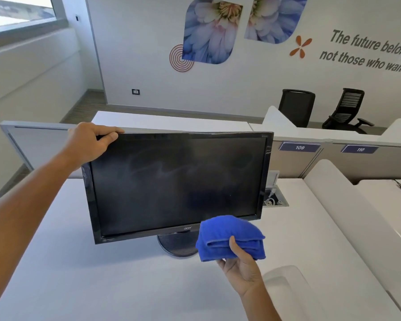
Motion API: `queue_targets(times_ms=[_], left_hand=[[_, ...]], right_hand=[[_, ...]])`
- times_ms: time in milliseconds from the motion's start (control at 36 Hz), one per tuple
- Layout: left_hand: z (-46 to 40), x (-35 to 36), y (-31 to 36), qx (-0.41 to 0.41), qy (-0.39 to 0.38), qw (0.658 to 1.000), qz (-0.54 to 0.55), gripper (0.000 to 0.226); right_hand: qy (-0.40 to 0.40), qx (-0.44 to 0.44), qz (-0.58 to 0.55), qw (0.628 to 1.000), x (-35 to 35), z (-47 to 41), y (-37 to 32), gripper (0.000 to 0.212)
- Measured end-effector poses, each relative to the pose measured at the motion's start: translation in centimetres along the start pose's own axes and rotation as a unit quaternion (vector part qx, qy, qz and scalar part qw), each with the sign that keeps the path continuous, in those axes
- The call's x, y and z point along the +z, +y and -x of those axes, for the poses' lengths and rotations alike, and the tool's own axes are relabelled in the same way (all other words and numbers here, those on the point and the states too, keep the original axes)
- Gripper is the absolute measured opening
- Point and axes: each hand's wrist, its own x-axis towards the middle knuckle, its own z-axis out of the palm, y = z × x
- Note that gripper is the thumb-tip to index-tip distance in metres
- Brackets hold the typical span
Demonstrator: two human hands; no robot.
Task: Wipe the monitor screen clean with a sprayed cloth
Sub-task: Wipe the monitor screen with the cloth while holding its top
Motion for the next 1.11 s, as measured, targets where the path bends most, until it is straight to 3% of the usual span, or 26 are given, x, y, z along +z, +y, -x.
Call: queue_targets(times_ms=[139,250,389,528,556,611,639,694,778,861,917,972,1111], left_hand=[[0.1,-0.1,0.2,-0.003,0.003,1.0,-0.012,0.024],[0.0,0.0,0.1,0.002,0.002,1.0,-0.011,0.023],[-0.1,-0.1,-0.1,0.003,-0.001,1.0,-0.018,0.024],[0.4,-0.3,0.3,-0.003,-0.015,1.0,0.023,0.02],[0.5,-0.5,0.4,-0.016,-0.021,0.999,0.047,0.026],[0.6,-0.9,0.6,-0.06,-0.041,0.992,0.101,0.06],[0.6,-1.0,0.5,-0.076,-0.052,0.988,0.125,0.073],[0.4,-1.0,0.3,-0.082,-0.066,0.98,0.168,0.086],[0.3,-1.0,0.2,-0.078,-0.054,0.977,0.191,0.091],[0.4,-1.0,0.2,-0.076,-0.055,0.978,0.188,0.093],[0.4,-1.0,0.2,-0.073,-0.057,0.977,0.192,0.094],[0.5,-1.0,0.4,-0.079,-0.056,0.975,0.201,0.095],[0.7,-0.9,1.1,-0.089,-0.06,0.975,0.194,0.095]], right_hand=[[-0.053,-0.094,-0.018,0.994,1.7,-0.5,-1.7,0.065],[-0.014,-0.24,0.005,0.971,4.3,-0.9,-5.2,0.055],[0.104,-0.416,0.123,0.895,7.9,-2.4,-7.9,0.05],[0.175,-0.438,0.318,0.822,11.3,-7.8,-6.1,0.045],[0.174,-0.435,0.364,0.805,12.4,-8.8,-5.1,0.049],[0.087,-0.447,0.418,0.786,14.6,-10.3,-2.6,0.06],[0.044,-0.464,0.494,0.734,16.0,-10.4,-0.9,0.067],[-0.013,-0.509,0.631,0.586,18.1,-10.7,2.2,0.073],[-0.183,-0.489,0.686,0.508,20.2,-10.6,6.5,0.07],[-0.253,-0.498,0.706,0.436,21.0,-10.4,8.7,0.074],[-0.261,-0.514,0.698,0.424,21.0,-10.7,8.2,0.069],[-0.25,-0.53,0.683,0.436,20.4,-10.9,7.0,0.06],[-0.124,-0.554,0.669,0.479,17.8,-11.6,1.0,0.065]])
